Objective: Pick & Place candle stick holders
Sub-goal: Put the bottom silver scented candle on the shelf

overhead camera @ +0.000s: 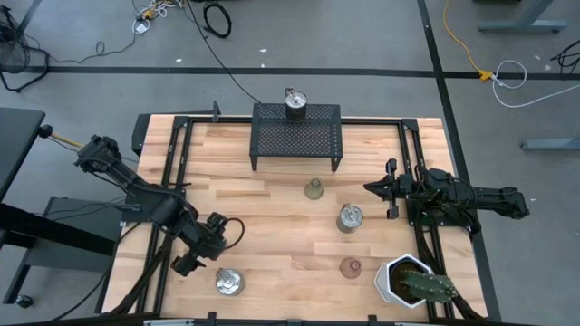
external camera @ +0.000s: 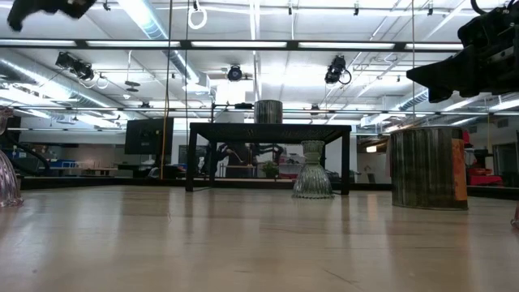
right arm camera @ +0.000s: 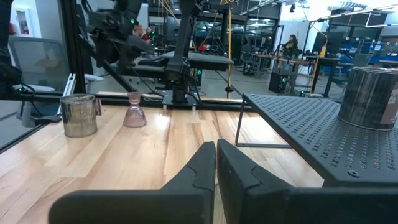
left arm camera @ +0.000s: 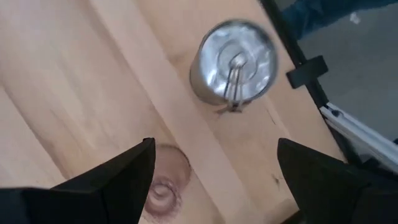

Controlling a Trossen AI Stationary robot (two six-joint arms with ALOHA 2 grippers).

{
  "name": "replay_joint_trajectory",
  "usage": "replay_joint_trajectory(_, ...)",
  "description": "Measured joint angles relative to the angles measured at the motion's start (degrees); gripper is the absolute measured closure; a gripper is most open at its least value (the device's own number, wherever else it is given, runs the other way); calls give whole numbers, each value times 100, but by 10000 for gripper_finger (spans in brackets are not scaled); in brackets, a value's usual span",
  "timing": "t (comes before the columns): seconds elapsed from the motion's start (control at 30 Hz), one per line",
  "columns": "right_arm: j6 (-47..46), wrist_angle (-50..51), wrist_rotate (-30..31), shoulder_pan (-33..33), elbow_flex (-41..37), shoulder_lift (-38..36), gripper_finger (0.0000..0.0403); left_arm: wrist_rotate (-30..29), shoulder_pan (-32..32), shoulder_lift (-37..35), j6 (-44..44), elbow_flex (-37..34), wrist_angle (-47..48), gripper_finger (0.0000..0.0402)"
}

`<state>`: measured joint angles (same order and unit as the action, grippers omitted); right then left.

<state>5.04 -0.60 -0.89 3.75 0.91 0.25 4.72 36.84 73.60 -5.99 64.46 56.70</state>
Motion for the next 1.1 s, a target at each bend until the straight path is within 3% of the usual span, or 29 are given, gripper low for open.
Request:
replay_joint_trajectory(0.23,0,-2,0,1,0,0,382,-311,339,288,794,504,61,62)
replay_joint_trajectory(0.67,-2,0,0,1,2,0,382,-416,501,679,1793,571,149,62)
replay_joint_trajectory(0.93,0,0,0,1,0,0,382,-868,503,752,1932,571,160,59)
replay_joint_trajectory(1.1,-2,-2,0,2,0,0,382,-923,597,752,1918,571,158,32)
